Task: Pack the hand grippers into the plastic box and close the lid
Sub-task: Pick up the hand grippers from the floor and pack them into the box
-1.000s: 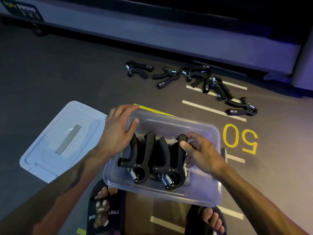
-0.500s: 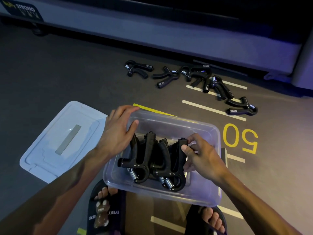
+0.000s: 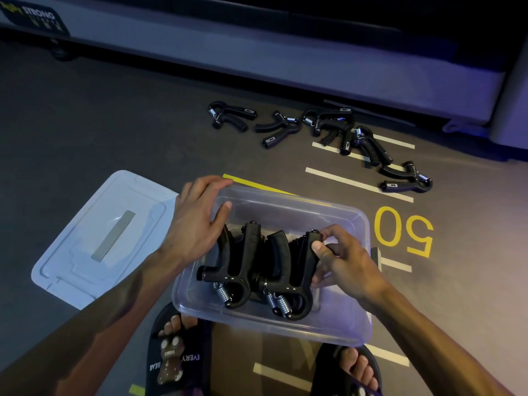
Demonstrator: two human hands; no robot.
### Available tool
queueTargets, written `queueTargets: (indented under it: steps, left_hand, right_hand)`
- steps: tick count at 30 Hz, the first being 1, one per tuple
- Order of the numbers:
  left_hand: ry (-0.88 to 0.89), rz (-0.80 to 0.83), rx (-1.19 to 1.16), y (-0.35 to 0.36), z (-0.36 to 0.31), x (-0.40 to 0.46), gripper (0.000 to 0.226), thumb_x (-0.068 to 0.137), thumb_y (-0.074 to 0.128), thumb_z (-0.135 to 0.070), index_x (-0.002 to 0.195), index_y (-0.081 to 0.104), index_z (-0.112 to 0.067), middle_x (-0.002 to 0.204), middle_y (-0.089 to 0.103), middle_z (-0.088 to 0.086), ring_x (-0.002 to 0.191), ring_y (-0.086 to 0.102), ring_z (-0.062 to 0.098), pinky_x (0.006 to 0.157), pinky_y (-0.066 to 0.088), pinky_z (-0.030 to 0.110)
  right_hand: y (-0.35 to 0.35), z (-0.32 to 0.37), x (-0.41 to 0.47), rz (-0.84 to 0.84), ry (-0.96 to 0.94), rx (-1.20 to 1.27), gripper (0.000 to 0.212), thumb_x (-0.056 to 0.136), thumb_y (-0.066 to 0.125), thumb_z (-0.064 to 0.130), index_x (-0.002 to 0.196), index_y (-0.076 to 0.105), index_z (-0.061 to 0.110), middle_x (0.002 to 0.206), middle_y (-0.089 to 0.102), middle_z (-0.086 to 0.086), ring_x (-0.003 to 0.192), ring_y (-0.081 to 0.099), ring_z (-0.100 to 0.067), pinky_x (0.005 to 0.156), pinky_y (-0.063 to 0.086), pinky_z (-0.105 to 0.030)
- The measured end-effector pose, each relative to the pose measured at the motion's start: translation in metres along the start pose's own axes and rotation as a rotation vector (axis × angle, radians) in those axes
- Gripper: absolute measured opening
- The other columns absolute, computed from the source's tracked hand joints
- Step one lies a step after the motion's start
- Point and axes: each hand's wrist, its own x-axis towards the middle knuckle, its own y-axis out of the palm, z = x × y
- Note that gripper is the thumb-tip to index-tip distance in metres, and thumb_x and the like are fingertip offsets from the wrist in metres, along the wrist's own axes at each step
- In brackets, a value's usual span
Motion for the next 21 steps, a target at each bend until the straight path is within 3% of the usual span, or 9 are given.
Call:
queueTargets:
  steps: [7, 13, 18, 21]
  left_hand:
    - [0.030, 0.002, 0.030, 0.000, -0.001, 0.000, 0.040, 0.099, 0.048, -0.034, 0.139, 0.053, -0.028, 0.140, 0.046, -0.007, 0.125, 0.041, 0.019, 0.106, 0.031, 0.032]
    - [0.051, -0.007, 0.038, -0.003, -0.004, 0.000, 0.040, 0.099, 0.049, -0.033, 0.138, 0.054, -0.028, 0.140, 0.047, -0.007, 0.126, 0.042, 0.021, 0.106, 0.033, 0.034]
    - [0.204, -0.058, 0.093, -0.004, -0.022, 0.005, 0.032, 0.098, 0.055, -0.029, 0.129, 0.064, -0.027, 0.132, 0.057, -0.010, 0.123, 0.047, 0.022, 0.099, 0.038, 0.041]
    - [0.321, 0.006, 0.100, 0.000, -0.038, 0.008, 0.027, 0.098, 0.056, -0.037, 0.120, 0.069, -0.029, 0.119, 0.065, -0.015, 0.118, 0.051, 0.020, 0.096, 0.037, 0.040]
  right_hand:
    - [0.005, 0.001, 0.000, -0.021, 0.006, -0.006, 0.010, 0.101, 0.055, 0.017, 0.105, 0.047, 0.013, 0.075, 0.065, -0.016, 0.061, 0.071, -0.033, 0.066, 0.062, -0.055]
    - [0.008, 0.005, -0.002, -0.023, 0.036, -0.089, 0.010, 0.101, 0.054, 0.020, 0.105, 0.048, 0.013, 0.079, 0.067, -0.015, 0.063, 0.073, -0.030, 0.067, 0.063, -0.050]
    - [0.012, 0.002, -0.005, -0.038, 0.078, -0.104, 0.019, 0.102, 0.054, 0.023, 0.111, 0.045, 0.009, 0.079, 0.063, -0.013, 0.064, 0.073, -0.034, 0.070, 0.062, -0.053]
    - [0.011, -0.002, -0.004, -0.038, 0.032, -0.169, 0.025, 0.099, 0.058, 0.028, 0.113, 0.044, 0.013, 0.086, 0.064, -0.006, 0.061, 0.073, -0.029, 0.067, 0.062, -0.052]
